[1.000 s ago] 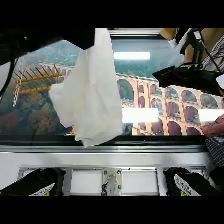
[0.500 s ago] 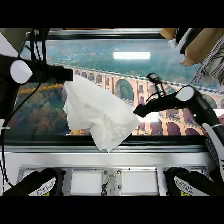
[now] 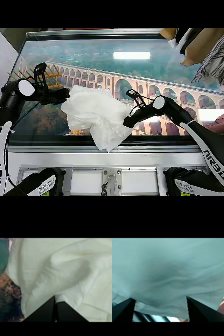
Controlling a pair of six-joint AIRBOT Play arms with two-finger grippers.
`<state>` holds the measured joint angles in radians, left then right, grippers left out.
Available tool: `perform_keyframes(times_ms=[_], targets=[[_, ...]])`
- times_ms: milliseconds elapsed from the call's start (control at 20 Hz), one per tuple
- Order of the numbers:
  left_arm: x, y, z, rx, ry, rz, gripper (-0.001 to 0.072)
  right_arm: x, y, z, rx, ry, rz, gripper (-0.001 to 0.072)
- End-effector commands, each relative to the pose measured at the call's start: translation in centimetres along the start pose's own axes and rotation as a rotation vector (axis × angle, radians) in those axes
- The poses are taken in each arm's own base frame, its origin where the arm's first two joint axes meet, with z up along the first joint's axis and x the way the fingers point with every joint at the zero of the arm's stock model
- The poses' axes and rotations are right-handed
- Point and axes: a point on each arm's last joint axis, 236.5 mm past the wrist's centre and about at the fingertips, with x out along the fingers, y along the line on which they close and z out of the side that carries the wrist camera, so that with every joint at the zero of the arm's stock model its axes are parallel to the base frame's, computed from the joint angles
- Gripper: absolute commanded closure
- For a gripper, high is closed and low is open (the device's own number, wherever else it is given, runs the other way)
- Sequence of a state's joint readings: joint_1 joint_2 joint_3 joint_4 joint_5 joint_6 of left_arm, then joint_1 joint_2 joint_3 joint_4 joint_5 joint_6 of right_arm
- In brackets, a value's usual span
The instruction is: Fold the clothes and pants, and hang the long-sleeved shirts on hangers.
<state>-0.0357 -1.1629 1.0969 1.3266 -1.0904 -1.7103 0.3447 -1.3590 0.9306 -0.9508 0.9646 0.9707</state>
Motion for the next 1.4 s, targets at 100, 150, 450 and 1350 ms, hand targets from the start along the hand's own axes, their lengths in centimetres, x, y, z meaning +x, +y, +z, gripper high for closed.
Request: perform_keyframes(times_ms=[100,150,450,1350], targets=[[0.5,-0.7,0.2,0.011,-0.020,-0.021,0.0694,0.4,-0.4,1.7,-0.005,-0.066,-0.033,0.0514],[0.5,-0.7,0.2,0.011,-0.022,-0.022,0.0694,0.3,-0.5,1.9,-0.007,-0.076,-0.039,0.0658],[-11.9,-5.4,7.5,0.103,-0.362,-0.111,0.0694,-13.8,-1.4,10.8,-0.077,-0.402,-0.158,0.0697],[-46.3,-17.0,-4.7,0.339,-0.978,-0.702,0.0694,-48.7,13.0,5.1,-0.115,-0.979,-0.538,0.0698]])
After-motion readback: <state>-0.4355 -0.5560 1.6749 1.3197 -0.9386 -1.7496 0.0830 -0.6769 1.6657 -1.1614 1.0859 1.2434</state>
